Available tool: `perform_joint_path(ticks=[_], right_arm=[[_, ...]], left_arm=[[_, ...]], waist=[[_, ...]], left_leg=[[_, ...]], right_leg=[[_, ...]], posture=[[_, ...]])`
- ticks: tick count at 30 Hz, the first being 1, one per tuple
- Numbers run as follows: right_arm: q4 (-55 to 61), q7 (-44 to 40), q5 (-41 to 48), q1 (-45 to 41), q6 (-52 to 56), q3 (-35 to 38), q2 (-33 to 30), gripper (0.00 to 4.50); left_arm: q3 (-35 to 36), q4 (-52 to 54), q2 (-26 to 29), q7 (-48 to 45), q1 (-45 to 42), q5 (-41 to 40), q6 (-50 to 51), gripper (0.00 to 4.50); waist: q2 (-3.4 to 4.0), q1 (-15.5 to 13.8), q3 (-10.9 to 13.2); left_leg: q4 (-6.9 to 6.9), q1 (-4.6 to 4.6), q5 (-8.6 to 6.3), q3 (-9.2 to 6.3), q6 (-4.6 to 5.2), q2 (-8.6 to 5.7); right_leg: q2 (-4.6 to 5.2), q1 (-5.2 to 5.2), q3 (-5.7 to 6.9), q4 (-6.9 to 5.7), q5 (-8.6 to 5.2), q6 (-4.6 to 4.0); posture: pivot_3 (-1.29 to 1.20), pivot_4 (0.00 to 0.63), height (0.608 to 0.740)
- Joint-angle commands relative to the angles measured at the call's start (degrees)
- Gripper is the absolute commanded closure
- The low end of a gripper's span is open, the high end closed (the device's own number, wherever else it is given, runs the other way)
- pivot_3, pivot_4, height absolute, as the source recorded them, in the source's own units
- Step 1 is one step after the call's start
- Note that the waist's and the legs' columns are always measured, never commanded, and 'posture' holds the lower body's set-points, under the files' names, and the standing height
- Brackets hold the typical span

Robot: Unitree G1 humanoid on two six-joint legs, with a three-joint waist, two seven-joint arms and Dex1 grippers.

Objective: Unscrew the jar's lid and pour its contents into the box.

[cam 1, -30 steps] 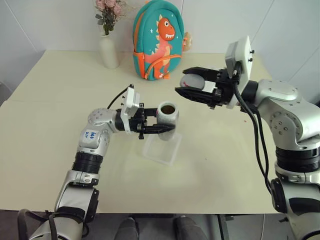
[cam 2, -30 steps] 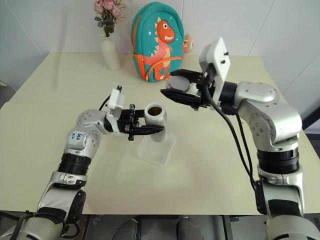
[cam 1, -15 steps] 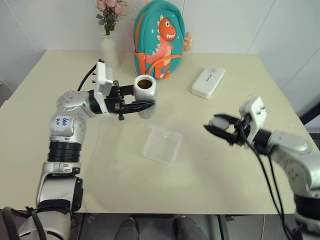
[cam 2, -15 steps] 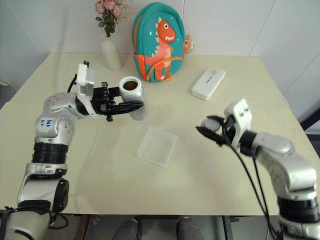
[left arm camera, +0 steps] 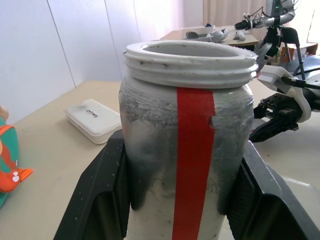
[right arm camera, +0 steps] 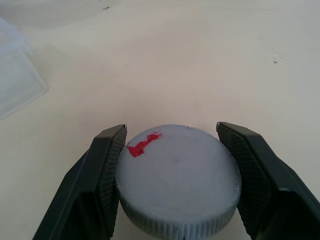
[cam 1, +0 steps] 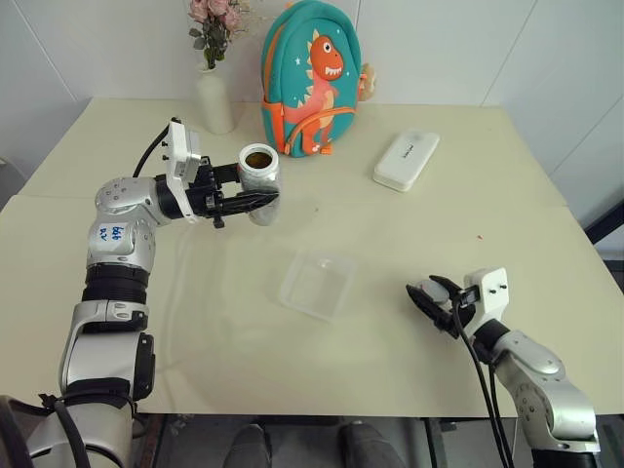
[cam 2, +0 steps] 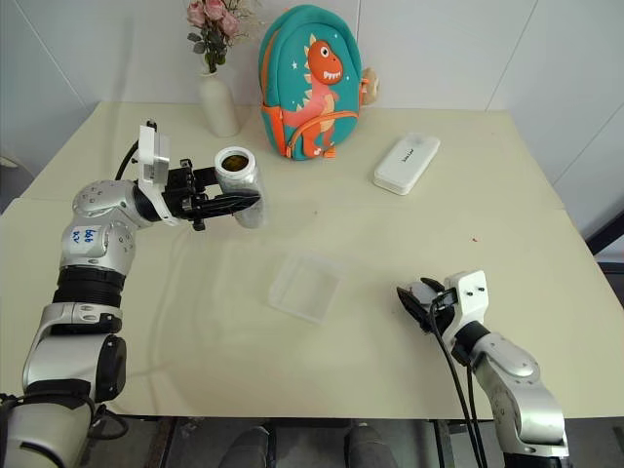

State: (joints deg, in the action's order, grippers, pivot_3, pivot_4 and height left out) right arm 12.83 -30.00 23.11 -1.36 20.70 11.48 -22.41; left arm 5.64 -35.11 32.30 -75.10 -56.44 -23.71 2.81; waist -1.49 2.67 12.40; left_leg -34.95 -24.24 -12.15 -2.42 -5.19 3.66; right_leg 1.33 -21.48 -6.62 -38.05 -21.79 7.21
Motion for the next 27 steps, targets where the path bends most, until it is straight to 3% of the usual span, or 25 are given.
perform_joint_path(ticks=[1,7,14,19,27], right_arm=[[0.4,0.1,-0.1,0.2,-2.9,0.9,0.3,1.92],[1.3,-1.1,-0.9,1.2,-5.4,1.8,-1.5,0.04],[7.9,-11.7,6.4,6.2,-6.8,4.2,-6.4,0.04],[17.0,-15.4,16.3,10.6,-0.4,8.2,-11.9,0.04],[23.8,-16.1,27.0,13.8,6.4,13.2,-16.6,0.04]], left_arm=[[0.6,-0.7,0.6,-0.9,-2.5,0.6,-1.7,2.52],[-0.4,-4.1,-0.1,-3.0,-4.7,2.6,-6.2,2.52],[-1.8,-10.7,-2.1,-1.6,-8.0,7.7,-18.5,2.52],[-6.7,-17.6,-3.6,2.4,-10.5,18.5,-46.3,2.52],[-13.1,-24.9,-6.1,10.6,-14.4,29.5,-72.6,2.52]], waist=[[0.00,0.0,0.0],[0.00,-0.2,0.0],[0.00,-1.1,0.0],[-0.01,-1.2,0.0],[-0.02,-1.2,0.0]], left_leg=[[-0.01,0.00,0.00,0.00,0.00,0.00],[-0.01,0.01,0.01,0.00,-0.01,0.00],[-0.03,0.00,0.01,-0.01,-0.01,0.01],[-0.08,0.01,0.00,-0.01,0.00,0.00],[-0.15,0.03,0.02,0.00,0.06,-0.01]], right_leg=[[0.00,0.00,0.00,-0.02,0.00,0.00],[0.00,0.00,0.00,-0.03,0.00,0.00],[-0.04,0.01,0.01,-0.01,0.01,0.01],[-0.03,0.10,0.00,0.06,0.03,0.06],[-0.06,0.18,-0.09,0.10,0.11,0.18]], posture=[[0.00,0.150,0.740],[0.00,0.150,0.740],[0.00,0.150,0.740],[0.00,0.150,0.740],[0.00,0.150,0.740]])
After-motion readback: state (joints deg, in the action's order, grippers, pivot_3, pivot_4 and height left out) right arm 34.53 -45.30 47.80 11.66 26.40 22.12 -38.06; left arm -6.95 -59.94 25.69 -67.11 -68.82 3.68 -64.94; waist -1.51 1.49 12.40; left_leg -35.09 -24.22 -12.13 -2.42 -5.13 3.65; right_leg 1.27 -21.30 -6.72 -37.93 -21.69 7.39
